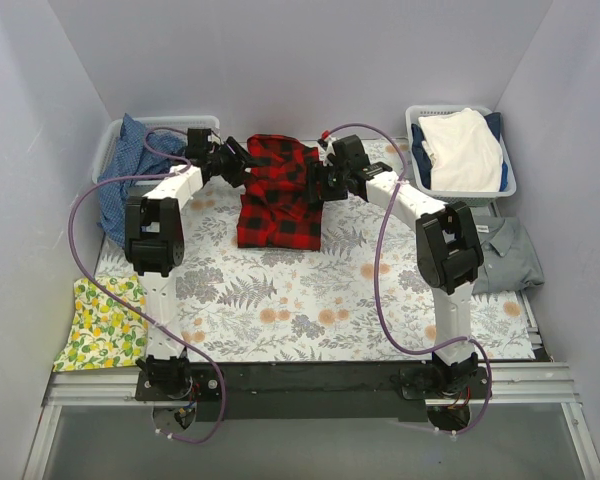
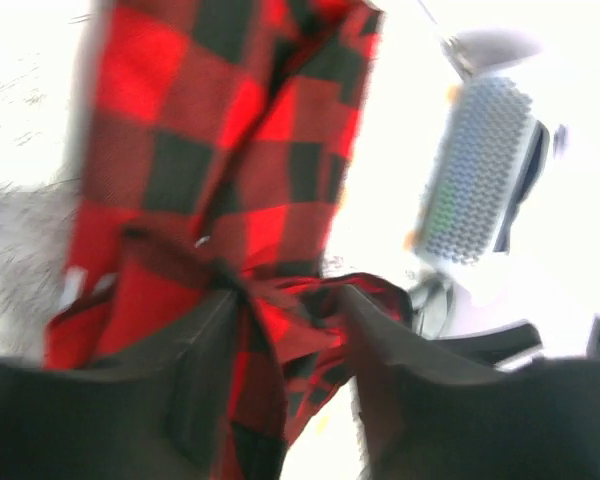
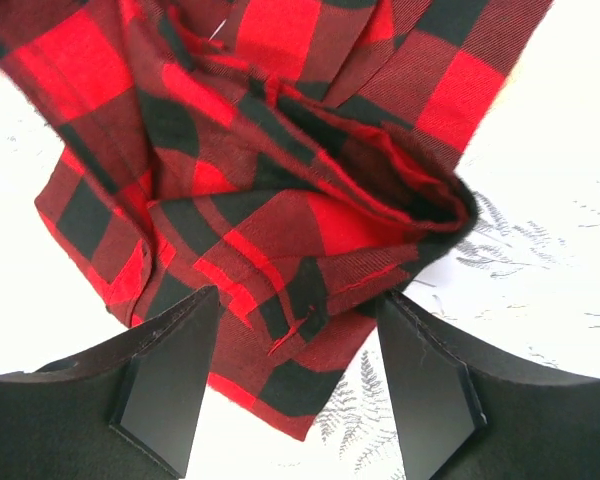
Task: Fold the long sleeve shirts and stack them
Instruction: Fold the shirt
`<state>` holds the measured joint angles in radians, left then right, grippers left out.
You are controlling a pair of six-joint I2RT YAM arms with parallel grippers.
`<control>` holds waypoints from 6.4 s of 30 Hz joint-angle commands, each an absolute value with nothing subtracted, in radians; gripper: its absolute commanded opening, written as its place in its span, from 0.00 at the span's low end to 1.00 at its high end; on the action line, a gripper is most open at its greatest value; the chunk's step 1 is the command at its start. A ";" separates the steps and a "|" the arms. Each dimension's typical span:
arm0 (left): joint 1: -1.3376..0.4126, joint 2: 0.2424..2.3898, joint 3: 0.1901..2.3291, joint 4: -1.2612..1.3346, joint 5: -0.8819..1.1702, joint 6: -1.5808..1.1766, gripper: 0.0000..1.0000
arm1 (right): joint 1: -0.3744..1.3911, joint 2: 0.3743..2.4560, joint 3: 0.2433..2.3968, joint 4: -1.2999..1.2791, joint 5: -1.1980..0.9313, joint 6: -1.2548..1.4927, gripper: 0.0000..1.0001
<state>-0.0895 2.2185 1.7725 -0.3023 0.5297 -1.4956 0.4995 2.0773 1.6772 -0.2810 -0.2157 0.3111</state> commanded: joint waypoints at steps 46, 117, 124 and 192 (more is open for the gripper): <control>-0.270 1.695 1.206 -0.475 0.365 -1.302 0.65 | 0.413 2.120 1.780 -0.090 -0.311 0.325 0.62; -0.192 1.310 0.947 -0.794 0.110 -1.397 0.78 | 0.726 2.184 2.034 -0.543 -0.377 0.205 0.24; -0.192 1.232 0.804 -0.738 0.259 -1.410 0.84 | 0.724 2.189 1.849 -0.575 -0.442 0.190 0.13; -0.032 1.700 1.105 -0.577 0.322 -1.066 0.78 | 0.459 1.694 1.158 -0.568 -0.150 0.344 0.16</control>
<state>-0.0471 1.8080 1.1896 -0.5735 0.3389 -1.0946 0.4484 1.7550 1.0832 -0.4992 -0.1448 0.3199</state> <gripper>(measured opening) 0.774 0.135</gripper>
